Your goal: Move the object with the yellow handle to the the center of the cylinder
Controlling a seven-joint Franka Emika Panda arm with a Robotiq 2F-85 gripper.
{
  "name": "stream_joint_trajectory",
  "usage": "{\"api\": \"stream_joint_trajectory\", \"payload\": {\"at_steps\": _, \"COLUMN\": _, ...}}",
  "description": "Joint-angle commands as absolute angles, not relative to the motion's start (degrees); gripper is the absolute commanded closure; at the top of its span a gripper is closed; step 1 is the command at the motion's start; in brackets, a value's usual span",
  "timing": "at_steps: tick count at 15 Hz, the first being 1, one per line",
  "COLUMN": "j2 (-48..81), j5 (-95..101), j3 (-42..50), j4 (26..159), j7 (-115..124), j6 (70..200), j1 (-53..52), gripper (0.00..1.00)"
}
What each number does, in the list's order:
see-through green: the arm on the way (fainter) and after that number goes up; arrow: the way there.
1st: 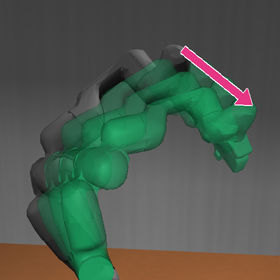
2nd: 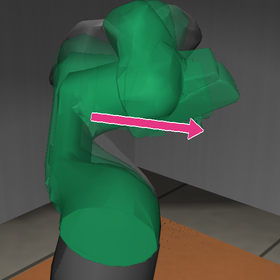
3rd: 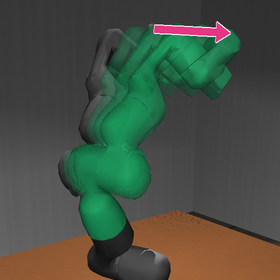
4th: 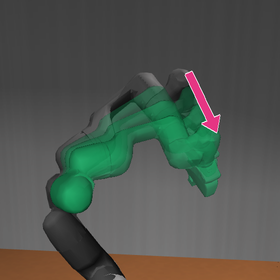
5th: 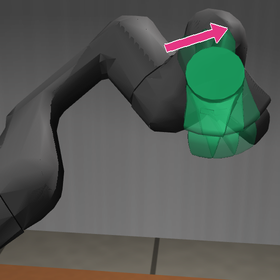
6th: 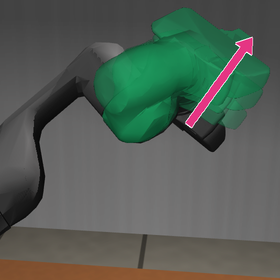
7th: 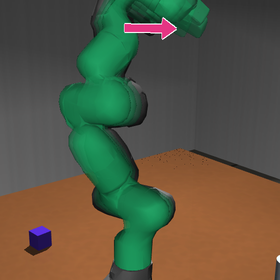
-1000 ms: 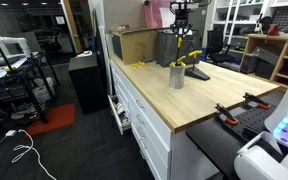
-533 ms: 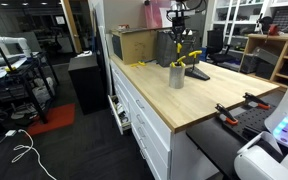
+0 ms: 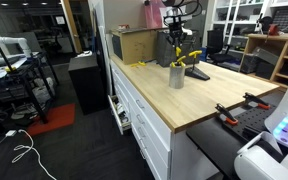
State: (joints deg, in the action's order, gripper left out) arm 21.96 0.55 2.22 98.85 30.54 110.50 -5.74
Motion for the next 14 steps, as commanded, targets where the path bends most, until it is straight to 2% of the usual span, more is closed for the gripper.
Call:
{"api": "stream_joint_trajectory", "payload": {"at_steps": 1, "j2": 22.17, "j5": 2.22, "j3": 2.54, "j4": 97.95, "j7": 31.0, "j6": 110.21, "j1": -6.33, "gripper": 0.94}}
{"api": "stream_joint_trajectory", "payload": {"at_steps": 9, "j2": 25.03, "j5": 2.43, "j3": 3.02, "j4": 96.48, "j7": 35.29, "j6": 109.08, "j1": -6.73, "gripper": 0.94}}
{"api": "stream_joint_trajectory", "payload": {"at_steps": 10, "j2": 25.39, "j5": 2.47, "j3": 3.09, "j4": 96.16, "j7": 35.85, "j6": 108.97, "j1": -6.78, "gripper": 0.6}}
{"api": "stream_joint_trajectory", "payload": {"at_steps": 14, "j2": 25.73, "j5": 2.41, "j3": 3.37, "j4": 95.49, "j7": 37.04, "j6": 108.53, "j1": -6.56, "gripper": 0.3}}
